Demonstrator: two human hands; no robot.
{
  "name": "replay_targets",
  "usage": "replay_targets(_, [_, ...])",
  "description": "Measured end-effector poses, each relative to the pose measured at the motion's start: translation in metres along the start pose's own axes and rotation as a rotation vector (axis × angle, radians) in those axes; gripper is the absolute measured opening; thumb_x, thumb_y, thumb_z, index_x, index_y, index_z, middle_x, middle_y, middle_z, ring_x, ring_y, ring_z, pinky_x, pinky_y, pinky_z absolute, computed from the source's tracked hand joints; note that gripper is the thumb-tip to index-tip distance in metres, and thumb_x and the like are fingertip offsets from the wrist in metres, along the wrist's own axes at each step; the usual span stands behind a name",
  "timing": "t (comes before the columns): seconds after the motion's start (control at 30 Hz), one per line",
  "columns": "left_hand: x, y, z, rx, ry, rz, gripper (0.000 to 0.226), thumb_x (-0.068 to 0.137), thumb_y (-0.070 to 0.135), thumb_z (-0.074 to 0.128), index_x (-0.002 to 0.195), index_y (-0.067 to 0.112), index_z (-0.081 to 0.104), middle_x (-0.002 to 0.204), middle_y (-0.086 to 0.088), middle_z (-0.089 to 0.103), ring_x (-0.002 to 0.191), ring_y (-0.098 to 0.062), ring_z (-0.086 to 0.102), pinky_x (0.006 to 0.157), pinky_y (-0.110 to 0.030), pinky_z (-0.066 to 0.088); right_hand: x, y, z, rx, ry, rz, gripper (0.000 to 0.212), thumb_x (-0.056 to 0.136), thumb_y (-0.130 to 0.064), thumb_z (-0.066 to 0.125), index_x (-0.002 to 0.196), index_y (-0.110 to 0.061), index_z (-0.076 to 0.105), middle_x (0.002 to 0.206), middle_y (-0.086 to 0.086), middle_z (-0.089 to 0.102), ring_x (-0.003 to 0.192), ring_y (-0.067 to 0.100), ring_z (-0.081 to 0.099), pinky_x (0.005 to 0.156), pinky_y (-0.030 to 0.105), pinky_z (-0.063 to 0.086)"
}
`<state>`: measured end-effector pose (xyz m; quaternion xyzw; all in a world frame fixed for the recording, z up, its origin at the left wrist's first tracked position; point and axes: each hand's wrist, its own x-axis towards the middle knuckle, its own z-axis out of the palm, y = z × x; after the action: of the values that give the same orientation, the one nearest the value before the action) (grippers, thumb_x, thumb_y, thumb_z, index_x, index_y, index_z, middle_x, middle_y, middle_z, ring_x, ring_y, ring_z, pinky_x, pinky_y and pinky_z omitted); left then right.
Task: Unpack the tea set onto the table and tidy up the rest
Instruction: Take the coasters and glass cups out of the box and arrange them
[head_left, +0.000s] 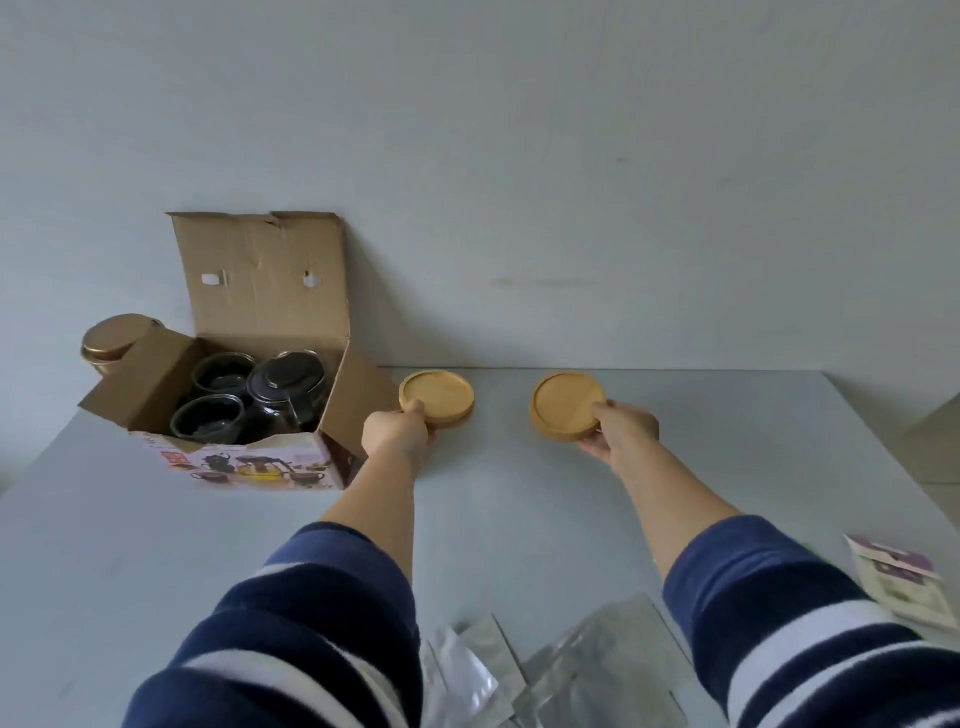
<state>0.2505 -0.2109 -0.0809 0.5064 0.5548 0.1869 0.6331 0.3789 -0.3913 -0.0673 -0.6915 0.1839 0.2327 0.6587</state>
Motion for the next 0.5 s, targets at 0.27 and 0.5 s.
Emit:
replay_targets(0.27, [0.05, -0.016, 0.079, -0.025, -0.023, -0.024, 0.029, 0.095, 0.019, 0.059, 0.115, -0.003, 0.062, 0.096, -0.017, 0.065, 0.091, -0.034, 0.07, 0.09, -0.043, 0.056, 0.086, 0.006, 0.011, 0.006, 0.044, 0.055, 0.037, 0.087, 0.001, 0.062, 0.124, -0.005, 0.06, 0.125, 0.018, 0.06, 0.11, 0.034, 0.06, 0.071, 0.039, 0.057])
replay_targets(0.5, [0.078, -0.026, 0.122, -0.044, 0.027, -0.062, 0.034, 0.097, 0.018, 0.055, 0.123, -0.004, 0.057, 0.113, -0.018, 0.066, 0.097, -0.035, 0.069, 0.074, -0.034, 0.057, 0.134, 0.011, 0.028, 0.0, 0.087, -0.028, 0.037, 0.091, 0.002, 0.055, 0.127, -0.002, 0.059, 0.118, 0.017, 0.059, 0.101, 0.031, 0.059, 0.086, 0.043, 0.057])
